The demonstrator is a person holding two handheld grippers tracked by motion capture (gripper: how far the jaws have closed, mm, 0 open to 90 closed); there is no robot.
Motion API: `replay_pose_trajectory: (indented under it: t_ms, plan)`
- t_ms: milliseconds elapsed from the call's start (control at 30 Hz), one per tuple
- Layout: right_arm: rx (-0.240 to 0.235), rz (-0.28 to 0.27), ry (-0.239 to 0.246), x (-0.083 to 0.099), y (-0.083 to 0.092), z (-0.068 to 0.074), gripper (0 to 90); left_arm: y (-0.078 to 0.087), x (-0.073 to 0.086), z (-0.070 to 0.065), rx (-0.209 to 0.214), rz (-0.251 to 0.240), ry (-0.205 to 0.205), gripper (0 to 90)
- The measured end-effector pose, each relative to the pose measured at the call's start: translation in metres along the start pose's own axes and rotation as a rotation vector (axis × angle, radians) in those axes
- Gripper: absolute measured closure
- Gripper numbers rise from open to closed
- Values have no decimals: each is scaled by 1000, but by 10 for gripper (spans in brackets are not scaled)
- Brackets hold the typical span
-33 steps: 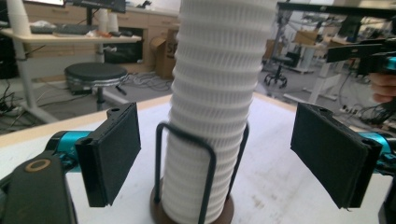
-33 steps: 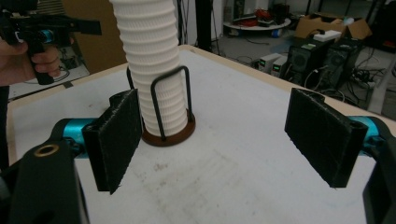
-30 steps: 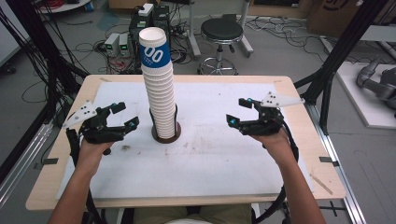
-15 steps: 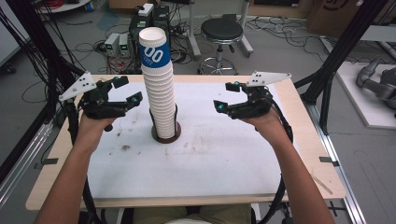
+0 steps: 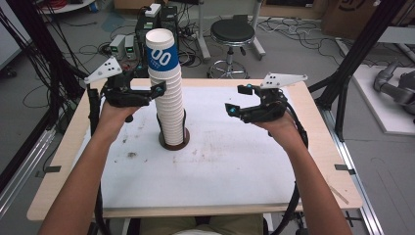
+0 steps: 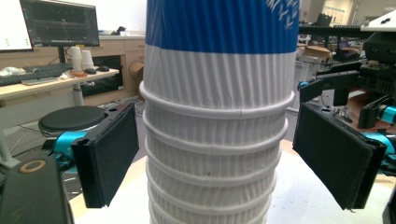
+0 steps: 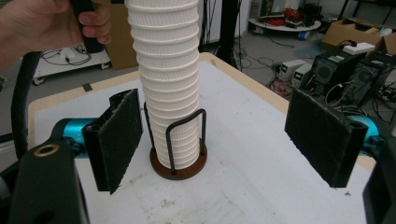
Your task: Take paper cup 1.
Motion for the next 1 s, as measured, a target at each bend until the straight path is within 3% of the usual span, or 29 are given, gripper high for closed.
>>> replay_pose_trajectory:
  t_ms: [433, 733, 833, 1000]
  plan:
    - [-36, -1, 6, -14, -5, 5, 195, -11, 3, -2, 8, 20, -19, 133]
    - [-84, 5, 29, -52, -26, 19, 195, -11, 2, -2, 6, 25, -30, 144]
    - [-99, 19, 68, -75, -39, 26, 195, -11, 2, -3, 3, 26, -28, 145]
    - [-125, 29, 78, -94, -52, 32, 195, -11, 2, -3, 3, 26, -27, 145]
Point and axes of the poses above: each handheld gripper's, and its own axes: y roughly backward along the jaws, x roughly out of its underside, z roughly to its left, the point moved 5 cm from there along -y, roughly forward along the jaws, and after that the axes turned 12 degrees about -y, right-handed, at the moved point
